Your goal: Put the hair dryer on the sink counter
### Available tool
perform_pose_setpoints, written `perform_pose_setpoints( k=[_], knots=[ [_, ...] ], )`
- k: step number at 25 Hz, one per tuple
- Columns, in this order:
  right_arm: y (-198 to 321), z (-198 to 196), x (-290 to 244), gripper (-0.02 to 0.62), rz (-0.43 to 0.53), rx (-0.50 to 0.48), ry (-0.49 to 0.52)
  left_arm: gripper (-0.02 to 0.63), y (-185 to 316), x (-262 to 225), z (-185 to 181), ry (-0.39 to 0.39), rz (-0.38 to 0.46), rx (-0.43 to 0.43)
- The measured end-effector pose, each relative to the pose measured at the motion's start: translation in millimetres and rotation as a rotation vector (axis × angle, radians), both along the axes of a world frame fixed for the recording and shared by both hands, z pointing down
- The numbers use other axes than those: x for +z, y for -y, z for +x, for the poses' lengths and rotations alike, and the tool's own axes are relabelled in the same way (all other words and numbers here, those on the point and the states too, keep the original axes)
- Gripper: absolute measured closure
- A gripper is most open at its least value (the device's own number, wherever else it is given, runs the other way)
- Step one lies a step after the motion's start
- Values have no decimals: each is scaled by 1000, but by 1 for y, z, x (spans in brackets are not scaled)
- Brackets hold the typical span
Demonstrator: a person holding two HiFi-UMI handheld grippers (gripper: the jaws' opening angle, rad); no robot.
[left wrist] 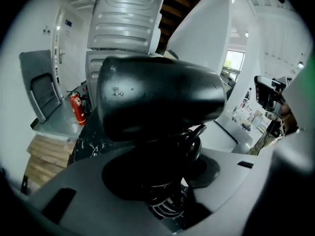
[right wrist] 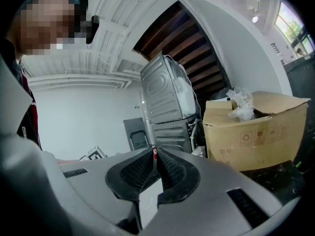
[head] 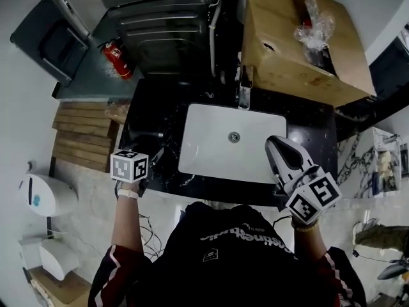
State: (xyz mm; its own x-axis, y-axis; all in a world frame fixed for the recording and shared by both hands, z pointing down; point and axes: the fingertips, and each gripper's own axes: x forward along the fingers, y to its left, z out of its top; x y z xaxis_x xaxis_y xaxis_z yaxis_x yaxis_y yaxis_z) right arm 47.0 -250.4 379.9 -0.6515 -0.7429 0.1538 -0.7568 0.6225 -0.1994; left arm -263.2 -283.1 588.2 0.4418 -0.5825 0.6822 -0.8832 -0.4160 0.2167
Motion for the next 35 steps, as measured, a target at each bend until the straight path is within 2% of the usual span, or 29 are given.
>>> perform_pose_setpoints(
  k=[3,11,18,25,35],
  knots=[
    [1,-4,5,552,-12,0,1,407,10,15,-6,-5,-47,-19],
    [2,-12,10,552,-27,6,-16,410,38,43,-2,-37,-107,-56],
    [1,-13,21,552,-48,9,-21,410,51,68,5,-26,-165,-88],
    [3,-9,20,552,-48,12,-22,409,56,88,5,37,-191,-115],
    [5,-11,23,552,-47,-1,-22,402,58,95,-3,71,-171,-166]
  ],
)
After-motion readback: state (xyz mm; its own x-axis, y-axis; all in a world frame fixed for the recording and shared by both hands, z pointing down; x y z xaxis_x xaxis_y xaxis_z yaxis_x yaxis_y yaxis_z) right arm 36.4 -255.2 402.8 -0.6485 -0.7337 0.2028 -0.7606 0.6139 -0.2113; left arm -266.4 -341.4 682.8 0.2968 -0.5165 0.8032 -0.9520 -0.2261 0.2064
